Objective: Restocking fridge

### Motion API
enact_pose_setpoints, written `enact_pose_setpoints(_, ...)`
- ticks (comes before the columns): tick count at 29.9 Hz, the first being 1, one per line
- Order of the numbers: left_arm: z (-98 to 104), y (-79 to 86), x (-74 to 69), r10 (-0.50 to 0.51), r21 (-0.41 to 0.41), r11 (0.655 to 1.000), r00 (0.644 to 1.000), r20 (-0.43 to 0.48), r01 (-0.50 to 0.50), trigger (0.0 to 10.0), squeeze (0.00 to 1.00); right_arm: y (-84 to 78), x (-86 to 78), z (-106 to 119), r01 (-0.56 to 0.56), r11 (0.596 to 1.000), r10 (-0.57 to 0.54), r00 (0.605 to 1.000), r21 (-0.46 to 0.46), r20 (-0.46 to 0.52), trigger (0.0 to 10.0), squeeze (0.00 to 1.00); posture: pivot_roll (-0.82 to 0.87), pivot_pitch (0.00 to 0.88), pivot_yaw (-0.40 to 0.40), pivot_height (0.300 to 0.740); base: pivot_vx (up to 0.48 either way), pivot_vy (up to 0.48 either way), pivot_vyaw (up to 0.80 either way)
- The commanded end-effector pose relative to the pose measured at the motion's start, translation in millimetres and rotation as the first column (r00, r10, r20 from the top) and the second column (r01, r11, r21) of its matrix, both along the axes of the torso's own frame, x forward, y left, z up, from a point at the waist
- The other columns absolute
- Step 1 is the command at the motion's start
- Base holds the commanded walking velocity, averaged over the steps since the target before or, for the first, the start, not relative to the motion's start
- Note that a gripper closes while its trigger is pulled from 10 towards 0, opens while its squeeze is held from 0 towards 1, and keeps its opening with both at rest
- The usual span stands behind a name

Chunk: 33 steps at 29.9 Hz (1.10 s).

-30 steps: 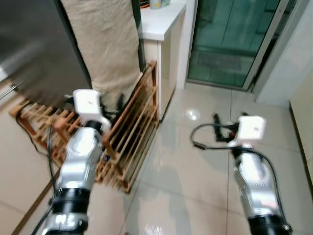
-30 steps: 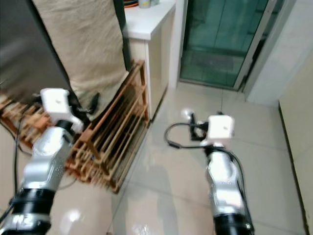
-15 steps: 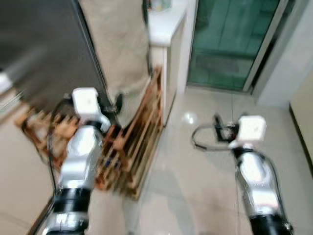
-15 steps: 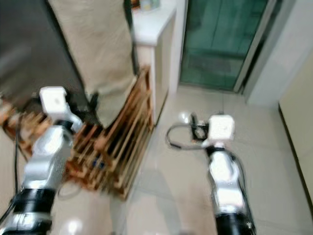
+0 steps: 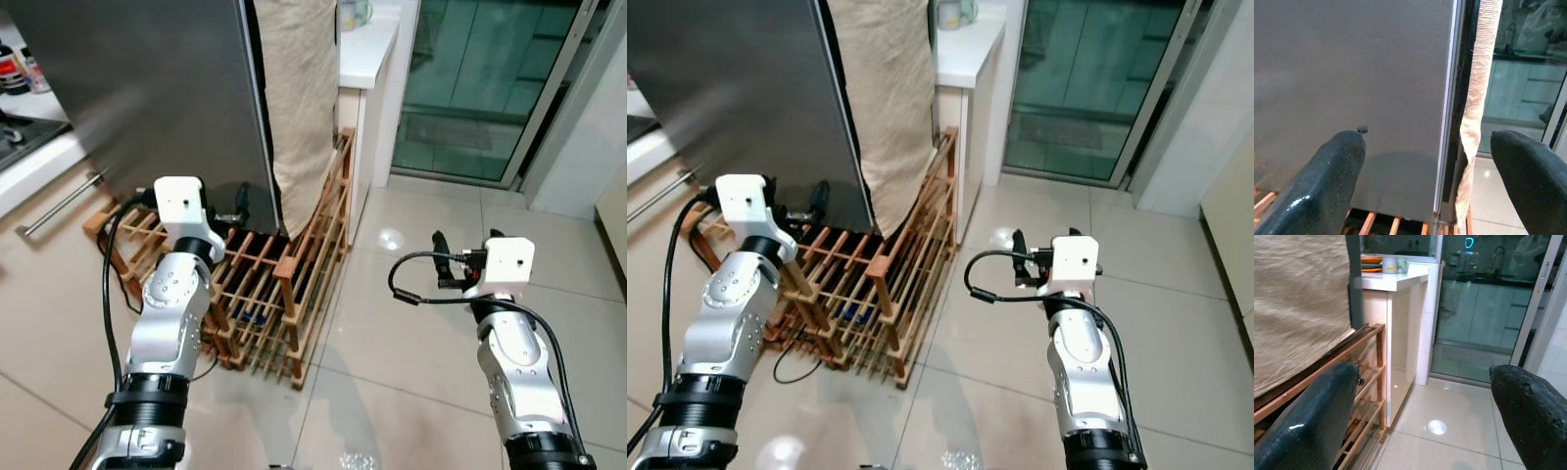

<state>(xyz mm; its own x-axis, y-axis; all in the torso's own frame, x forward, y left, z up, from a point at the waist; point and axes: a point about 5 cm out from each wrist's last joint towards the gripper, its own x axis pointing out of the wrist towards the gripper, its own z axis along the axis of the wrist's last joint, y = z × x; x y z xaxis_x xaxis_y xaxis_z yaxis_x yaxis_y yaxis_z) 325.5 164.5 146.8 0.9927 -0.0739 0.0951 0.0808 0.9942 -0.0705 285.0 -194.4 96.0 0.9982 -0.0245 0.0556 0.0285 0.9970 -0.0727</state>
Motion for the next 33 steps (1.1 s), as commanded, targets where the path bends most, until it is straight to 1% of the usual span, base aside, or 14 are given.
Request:
enact_pose_setpoints(1, 8.1, -1.5, 0.8, -0.006, -0.001, 1.0, 0.999, 0.037, 0.006, 10.0, 0.0, 0.7, 1.9, 9.5, -0.001, 1.0, 0.001, 0.999, 0.0, 0.041, 10.0, 0.0, -0.1, 0.0, 0.072, 0.74, 0.0, 0.0, 0.0)
enact_pose_setpoints(4, 7.3, 4.5, -9.4, -0.019, 0.001, 1.0, 0.999, 0.043, 0.019, 10.0, 0.0, -5.6, -10.7, 29.4, 0.057, 0.997, -0.05, 0.989, -0.043, 0.137, 10.0, 0.0, -0.1, 0.0, 0.076, 0.74, 0.0, 0.0, 0.0)
enact_pose_setpoints(5, 6.4, 9.9, -17.3, -0.024, 0.022, 0.999, 0.999, 0.046, 0.023, 10.0, 0.0, -7.8, -18.8, 32.6, 0.067, 0.997, -0.06, 0.987, -0.044, 0.146, 10.0, 0.0, -0.1, 0.0, 0.076, 0.74, 0.0, 0.0, 0.0)
enact_pose_setpoints(6, 6.4, 9.9, -17.3, -0.024, 0.022, 0.999, 0.999, 0.046, 0.023, 10.0, 0.0, -7.8, -18.8, 32.6, 0.067, 0.997, -0.06, 0.987, -0.044, 0.146, 10.0, 0.0, -0.1, 0.0, 0.076, 0.74, 0.0, 0.0, 0.0)
enact_pose_setpoints(7, -0.3, 23.0, -41.2, -0.044, 0.058, 0.997, 0.999, 0.019, 0.043, 10.0, 0.0, -11.9, -41.7, 33.5, 0.071, 0.996, -0.064, 0.989, -0.049, 0.135, 10.0, 0.0, -0.09, 0.0, 0.072, 0.74, 0.0, 0.0, 0.0)
enact_pose_setpoints(8, -2.7, 26.1, -49.1, -0.052, 0.067, 0.996, 0.999, 0.007, 0.051, 10.0, 0.0, -13.1, -49.0, 32.6, 0.069, 0.996, -0.062, 0.99, -0.053, 0.125, 10.0, 0.0, -0.09, 0.0, 0.072, 0.74, 0.0, 0.0, 0.0)
enact_pose_setpoints(9, -2.7, 26.1, -49.1, -0.052, 0.067, 0.996, 0.999, 0.007, 0.051, 10.0, 0.0, -13.1, -49.0, 32.6, 0.069, 0.996, -0.062, 0.99, -0.053, 0.125, 10.0, 0.0, -0.09, 0.0, 0.072, 0.74, 0.0, 0.0, 0.0)
enact_pose_setpoints(11, -2.3, 26.4, -73.4, -0.084, 0.087, 0.993, 0.996, -0.004, 0.084, 10.0, 0.0, -18.8, -74.1, 25.6, 0.08, 0.995, -0.076, 0.994, -0.052, 0.073, 10.0, 0.0, -0.08, 0.0, 0.054, 0.74, 0.0, 0.0, 0.0)
enact_pose_setpoints(12, -2.3, 26.4, -73.4, -0.084, 0.087, 0.993, 0.996, -0.004, 0.084, 10.0, 0.0, -18.8, -74.1, 25.6, 0.08, 0.995, -0.076, 0.994, -0.052, 0.073, 10.0, 0.0, -0.08, 0.0, 0.054, 0.74, 0.0, 0.0, 0.0)
enact_pose_setpoints(13, 4.2, 17.5, -87.3, -0.101, 0.057, 0.993, 0.995, 0.018, 0.099, 10.0, 0.0, -21.7, -88.1, 23.0, 0.084, 0.995, -0.081, 0.996, -0.057, 0.047, 10.0, 0.0, -0.08, 0.0, 0.043, 0.74, 0.0, 0.0, 0.0)
enact_pose_setpoints(19, 12.9, -0.8, -78.6, -0.123, 0.006, 0.992, 0.989, 0.08, 0.123, 10.0, 0.0, -17.7, -74.5, 31.3, 0.077, 0.995, -0.072, 0.994, -0.057, 0.079, 10.0, 0.0, -0.09, 0.0, 0.044, 0.74, 0.145, 0.0, 0.0)
enact_pose_setpoints(23, 15.8, 1.6, -70.3, -0.126, 0.006, 0.992, 0.99, 0.066, 0.126, 10.0, 0.0, -14.0, -67.0, 36.0, 0.068, 0.996, -0.064, 0.995, -0.05, 0.082, 10.0, 0.0, -0.09, 0.0, 0.058, 0.74, 0.48, 0.0, 0.0)
enact_pose_setpoints(28, 19.4, 8.1, -59.7, -0.095, -0.018, 0.995, 0.994, 0.054, 0.096, 10.0, 0.0, -7.6, -66.4, 30.7, 0.071, 0.997, -0.07, 0.996, -0.021, 0.059, 10.0, 0.0, -0.09, 0.0, 0.059, 0.74, 0.48, 0.0, 0.0)
enact_pose_setpoints(33, 21.7, 5.9, -55.6, -0.085, -0.035, 0.996, 0.995, 0.058, 0.087, 10.0, 0.0, -7.2, -66.4, 27.9, 0.073, 0.997, -0.073, 0.996, -0.012, 0.044, 10.0, 0.0, -0.1, 0.0, 0.066, 0.74, 0.48, 0.0, 0.0)
